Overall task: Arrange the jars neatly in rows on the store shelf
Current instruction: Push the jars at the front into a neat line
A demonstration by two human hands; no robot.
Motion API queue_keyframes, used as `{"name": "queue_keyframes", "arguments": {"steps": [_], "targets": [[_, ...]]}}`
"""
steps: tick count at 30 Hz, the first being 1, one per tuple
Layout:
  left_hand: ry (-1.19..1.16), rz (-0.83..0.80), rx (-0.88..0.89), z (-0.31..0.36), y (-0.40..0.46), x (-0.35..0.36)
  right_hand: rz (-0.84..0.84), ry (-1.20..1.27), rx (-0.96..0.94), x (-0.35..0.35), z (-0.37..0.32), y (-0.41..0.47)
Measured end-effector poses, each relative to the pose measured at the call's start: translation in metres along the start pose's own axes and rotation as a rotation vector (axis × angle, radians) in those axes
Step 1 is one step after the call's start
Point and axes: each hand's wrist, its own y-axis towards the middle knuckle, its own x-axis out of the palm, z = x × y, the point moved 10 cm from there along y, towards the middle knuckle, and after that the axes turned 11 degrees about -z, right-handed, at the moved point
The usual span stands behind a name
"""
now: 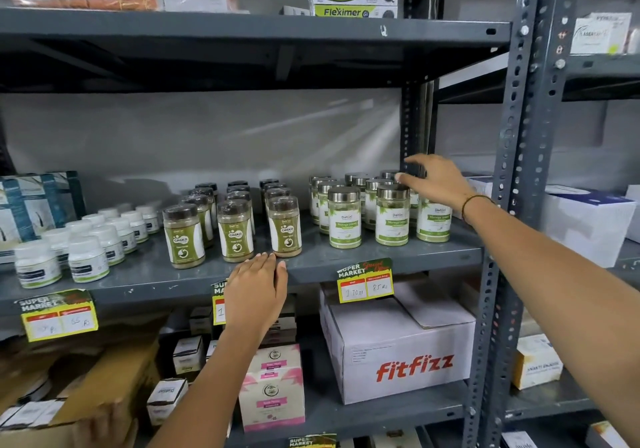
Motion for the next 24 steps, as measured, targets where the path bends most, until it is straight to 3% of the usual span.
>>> {"name": "queue_keyframes", "arguments": {"steps": [6,24], "targets": [[0.013,-0.015,-0.007,0.000,0.000,0.002,-0.219,-0.249,-0.027,0.039,-0.023,0.009],[0.021,-0.022,-0.019,0.001,0.001,0.001,-0.142,-0.194,-0.025,0.035,-0.025,0.005]]}}
